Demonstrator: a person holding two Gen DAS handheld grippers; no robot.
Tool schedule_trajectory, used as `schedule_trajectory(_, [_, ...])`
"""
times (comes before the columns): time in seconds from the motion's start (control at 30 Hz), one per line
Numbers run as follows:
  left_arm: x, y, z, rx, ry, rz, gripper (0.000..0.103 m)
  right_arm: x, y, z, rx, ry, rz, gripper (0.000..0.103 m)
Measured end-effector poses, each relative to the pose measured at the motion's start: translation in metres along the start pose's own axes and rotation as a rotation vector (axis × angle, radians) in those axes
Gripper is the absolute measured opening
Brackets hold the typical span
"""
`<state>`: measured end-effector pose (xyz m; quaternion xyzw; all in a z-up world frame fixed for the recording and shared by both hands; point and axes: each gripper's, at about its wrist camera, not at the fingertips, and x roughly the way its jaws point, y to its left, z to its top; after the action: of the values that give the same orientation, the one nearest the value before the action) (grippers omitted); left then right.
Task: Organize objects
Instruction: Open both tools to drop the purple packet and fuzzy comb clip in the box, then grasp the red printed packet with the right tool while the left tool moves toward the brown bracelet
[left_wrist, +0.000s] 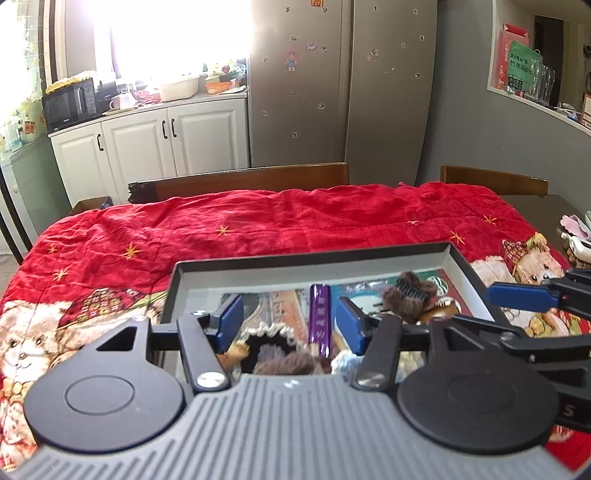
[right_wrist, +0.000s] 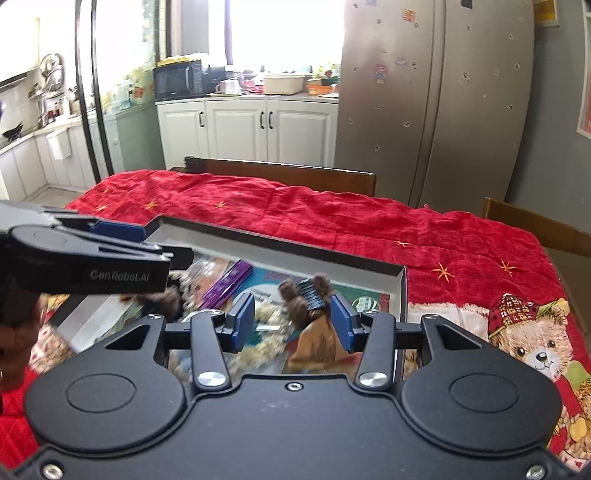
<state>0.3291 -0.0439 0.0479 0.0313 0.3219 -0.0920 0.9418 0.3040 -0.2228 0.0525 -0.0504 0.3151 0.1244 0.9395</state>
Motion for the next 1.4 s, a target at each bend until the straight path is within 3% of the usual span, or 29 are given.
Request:
schedule_trajectory(0.27, [-0.034,0.003,-0.023,0.011,-0.001,-0.012,0.069,-0.049,0.019,-0.03,-0.037,0.009,0.051,0.041])
schedule_trajectory(0.6, [-0.079,-0.001,-0.063,0.034,0.014,-0.068,0.07,-0.091,0.051,-0.083,-0.046,0.056,0.189,0.026])
schedule_trajectory(0.83, [-0.092,-0.001,-0.094,0.027,0.053,-0.094,0.07,-0.088,0.067,-0.113,-0.039,0.087,0.253,0.025])
schedule_trajectory(1.4, [-0.096,-0.003,-0.121,0.009,0.1,-0.139,0.07,-0.052,0.078,-0.123,-0.074,0.142,0.234,0.024])
